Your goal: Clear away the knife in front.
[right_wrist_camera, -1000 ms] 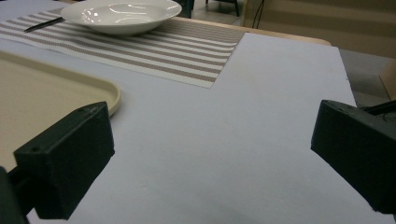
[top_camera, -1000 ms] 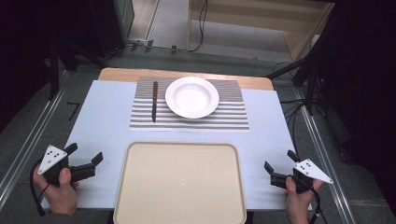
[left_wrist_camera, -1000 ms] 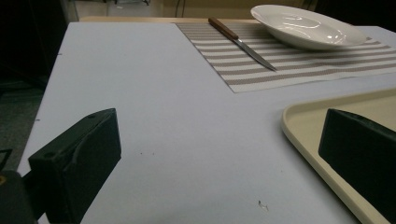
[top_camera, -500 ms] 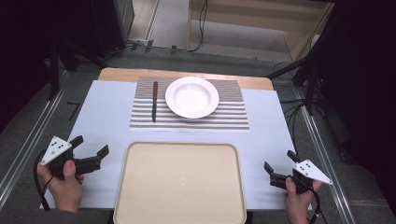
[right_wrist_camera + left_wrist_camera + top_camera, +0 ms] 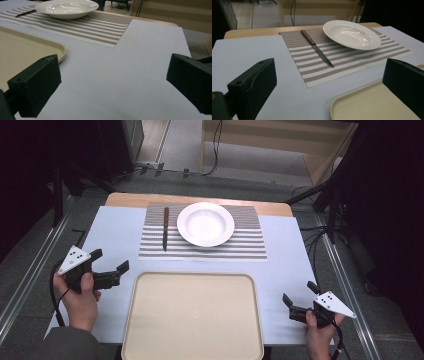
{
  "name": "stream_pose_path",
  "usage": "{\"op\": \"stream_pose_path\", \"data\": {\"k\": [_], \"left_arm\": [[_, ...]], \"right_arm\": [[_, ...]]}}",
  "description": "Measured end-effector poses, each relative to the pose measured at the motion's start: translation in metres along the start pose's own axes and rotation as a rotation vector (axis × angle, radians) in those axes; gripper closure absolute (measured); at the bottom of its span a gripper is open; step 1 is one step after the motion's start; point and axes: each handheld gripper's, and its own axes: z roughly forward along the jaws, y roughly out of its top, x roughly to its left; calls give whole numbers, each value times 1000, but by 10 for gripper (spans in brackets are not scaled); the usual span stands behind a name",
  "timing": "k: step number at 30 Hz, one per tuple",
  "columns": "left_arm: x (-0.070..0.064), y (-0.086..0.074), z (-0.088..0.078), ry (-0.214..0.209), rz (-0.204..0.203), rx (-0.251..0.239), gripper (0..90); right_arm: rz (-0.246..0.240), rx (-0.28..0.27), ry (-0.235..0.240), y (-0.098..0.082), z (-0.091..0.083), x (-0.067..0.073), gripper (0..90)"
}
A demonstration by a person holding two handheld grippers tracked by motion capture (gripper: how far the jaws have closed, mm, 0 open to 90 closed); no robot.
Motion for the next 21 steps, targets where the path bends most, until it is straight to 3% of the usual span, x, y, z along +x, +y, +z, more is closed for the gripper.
{"op": "stream_pose_path", "data": {"k": [5, 15, 21], "left_arm": [[-4, 17, 14, -27, 3, 17, 0], [-6, 33, 40, -48, 11, 56, 0], [-5, 43, 55, -42, 12, 78, 28]], "right_arm": [[-2, 0, 0, 0, 0, 0, 0], [-7, -1, 1, 0, 0, 0, 0], [-9, -2, 0, 0, 0, 0, 0]]}}
